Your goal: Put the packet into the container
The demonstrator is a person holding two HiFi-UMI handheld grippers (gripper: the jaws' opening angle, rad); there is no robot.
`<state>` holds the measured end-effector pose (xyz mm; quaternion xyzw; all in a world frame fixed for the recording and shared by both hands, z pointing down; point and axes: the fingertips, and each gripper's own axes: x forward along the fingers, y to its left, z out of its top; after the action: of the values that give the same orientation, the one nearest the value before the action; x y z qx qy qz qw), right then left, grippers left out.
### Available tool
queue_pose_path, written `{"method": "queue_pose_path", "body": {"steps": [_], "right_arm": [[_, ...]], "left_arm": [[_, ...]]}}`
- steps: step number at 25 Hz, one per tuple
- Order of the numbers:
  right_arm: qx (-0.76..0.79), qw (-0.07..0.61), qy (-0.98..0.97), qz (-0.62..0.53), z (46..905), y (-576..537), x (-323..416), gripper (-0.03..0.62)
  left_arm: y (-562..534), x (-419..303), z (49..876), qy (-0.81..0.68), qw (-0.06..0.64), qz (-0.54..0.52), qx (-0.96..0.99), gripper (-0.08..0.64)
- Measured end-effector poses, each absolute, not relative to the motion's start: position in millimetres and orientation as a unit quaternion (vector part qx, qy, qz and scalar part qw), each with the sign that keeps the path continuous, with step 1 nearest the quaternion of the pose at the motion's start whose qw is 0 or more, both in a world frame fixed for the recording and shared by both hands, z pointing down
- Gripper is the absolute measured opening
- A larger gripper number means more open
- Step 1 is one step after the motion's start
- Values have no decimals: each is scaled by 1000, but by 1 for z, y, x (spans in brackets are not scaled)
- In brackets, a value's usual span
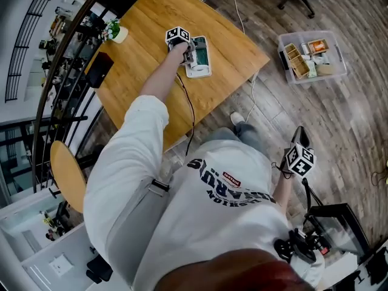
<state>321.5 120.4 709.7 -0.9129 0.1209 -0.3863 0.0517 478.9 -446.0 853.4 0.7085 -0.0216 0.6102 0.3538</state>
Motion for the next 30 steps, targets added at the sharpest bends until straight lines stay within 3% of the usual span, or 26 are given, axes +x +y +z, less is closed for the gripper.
{"method": "queue_pose_path", "body": {"steps": [4,9,12,16,19,23,30], "right_arm": [[-913,38,160,-374,698,102,343,9],[-909,17,248,-335,669,34,384,9],[-899,-3,308,-311,652,-22,404,9],[-874,-30,405,-268,620,-113,411,9],[-847,-47,478,-229,590,-190,406,9],[-811,-54,557,-168,540,-280,377,9],[-748,-43,652,-118,504,-393,295,9]], "left_arm": [[-426,476,798,55,355,549,754,448],[-454,439,620,92,364,215,901,448],[-480,370,523,72,299,77,949,448],[-506,247,416,-5,144,-55,988,448],[-514,153,365,-84,50,-107,990,448],[-508,45,331,-206,-15,-137,969,448],[-494,-43,392,-327,10,-111,939,448]]}}
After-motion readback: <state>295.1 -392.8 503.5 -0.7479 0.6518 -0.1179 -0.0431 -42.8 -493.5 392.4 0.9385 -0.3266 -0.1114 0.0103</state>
